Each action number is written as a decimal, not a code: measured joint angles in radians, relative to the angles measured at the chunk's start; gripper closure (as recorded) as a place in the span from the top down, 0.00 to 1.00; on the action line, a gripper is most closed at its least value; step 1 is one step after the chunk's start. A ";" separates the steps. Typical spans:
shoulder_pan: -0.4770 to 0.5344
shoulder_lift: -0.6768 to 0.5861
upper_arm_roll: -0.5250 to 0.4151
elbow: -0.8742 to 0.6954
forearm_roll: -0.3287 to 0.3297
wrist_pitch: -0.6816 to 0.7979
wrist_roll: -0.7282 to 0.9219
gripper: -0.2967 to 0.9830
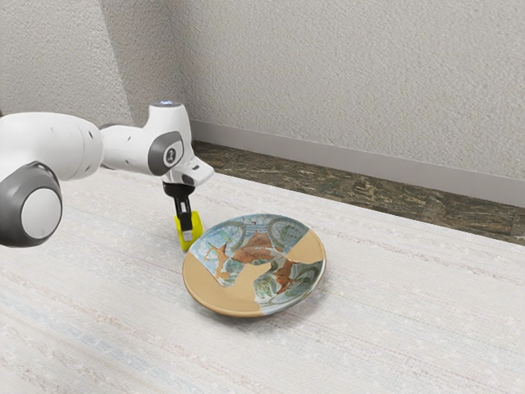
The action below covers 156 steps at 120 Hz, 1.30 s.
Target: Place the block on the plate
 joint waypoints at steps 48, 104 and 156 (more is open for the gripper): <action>-0.013 -0.170 -0.007 -0.072 0.018 -0.007 -0.020 0.56; -0.257 -0.269 -0.046 -0.229 0.042 0.005 -0.126 0.55; -0.260 -0.235 -0.099 -0.261 0.048 0.058 -0.231 0.55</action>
